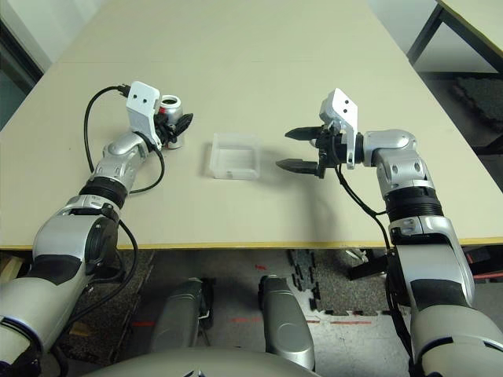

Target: Pour the medicine from the bottle into the box.

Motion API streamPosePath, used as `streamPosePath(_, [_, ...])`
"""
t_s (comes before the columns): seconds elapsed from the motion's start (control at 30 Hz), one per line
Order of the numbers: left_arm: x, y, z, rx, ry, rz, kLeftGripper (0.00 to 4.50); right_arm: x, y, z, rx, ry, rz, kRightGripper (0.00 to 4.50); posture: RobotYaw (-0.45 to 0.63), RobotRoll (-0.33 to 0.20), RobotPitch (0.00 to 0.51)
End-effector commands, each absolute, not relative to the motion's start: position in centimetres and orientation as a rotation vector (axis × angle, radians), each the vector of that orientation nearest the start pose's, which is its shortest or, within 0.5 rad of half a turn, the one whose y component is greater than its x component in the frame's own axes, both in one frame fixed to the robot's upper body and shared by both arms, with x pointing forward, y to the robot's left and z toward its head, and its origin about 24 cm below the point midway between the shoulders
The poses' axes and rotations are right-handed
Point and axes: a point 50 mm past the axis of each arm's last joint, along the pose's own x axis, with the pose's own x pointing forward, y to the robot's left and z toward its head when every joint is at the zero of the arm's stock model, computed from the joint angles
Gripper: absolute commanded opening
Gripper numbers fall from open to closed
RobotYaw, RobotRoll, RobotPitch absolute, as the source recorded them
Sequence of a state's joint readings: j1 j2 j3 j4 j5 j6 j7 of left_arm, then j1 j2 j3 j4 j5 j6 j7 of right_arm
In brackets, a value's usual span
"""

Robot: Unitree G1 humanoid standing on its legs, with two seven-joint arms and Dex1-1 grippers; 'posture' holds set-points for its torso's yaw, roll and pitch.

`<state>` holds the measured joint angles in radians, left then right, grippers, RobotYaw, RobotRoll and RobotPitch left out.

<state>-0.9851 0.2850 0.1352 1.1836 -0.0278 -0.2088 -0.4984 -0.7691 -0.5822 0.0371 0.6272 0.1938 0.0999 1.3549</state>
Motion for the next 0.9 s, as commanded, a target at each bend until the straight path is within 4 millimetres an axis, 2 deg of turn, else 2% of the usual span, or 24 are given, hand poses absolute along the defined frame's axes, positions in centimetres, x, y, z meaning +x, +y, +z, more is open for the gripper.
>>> streamPosePath(0.03, [39.6,17.8,10.5,0.145,0.076,-0.404,2.64,34.5,-21.1,15.7,-0.351,0.168,1.194,4.50,-0.09,0.000,0.145])
streamPosePath(0.17, [39.5,17.9,10.2,0.149,0.085,-0.405,2.64,34.6,-21.0,15.8,-0.352,0.166,1.194,4.50,-0.08,0.000,0.145])
streamPosePath(0.33, [39.4,18.1,10.1,0.145,0.087,-0.399,4.41,34.6,-21.0,15.8,-0.352,0.164,1.194,4.50,-0.08,0.000,0.145])
streamPosePath(0.9, [39.0,19.2,10.3,0.119,0.059,-0.396,4.47,34.8,-20.7,15.7,-0.348,0.161,1.199,4.50,-0.07,0.000,0.146])
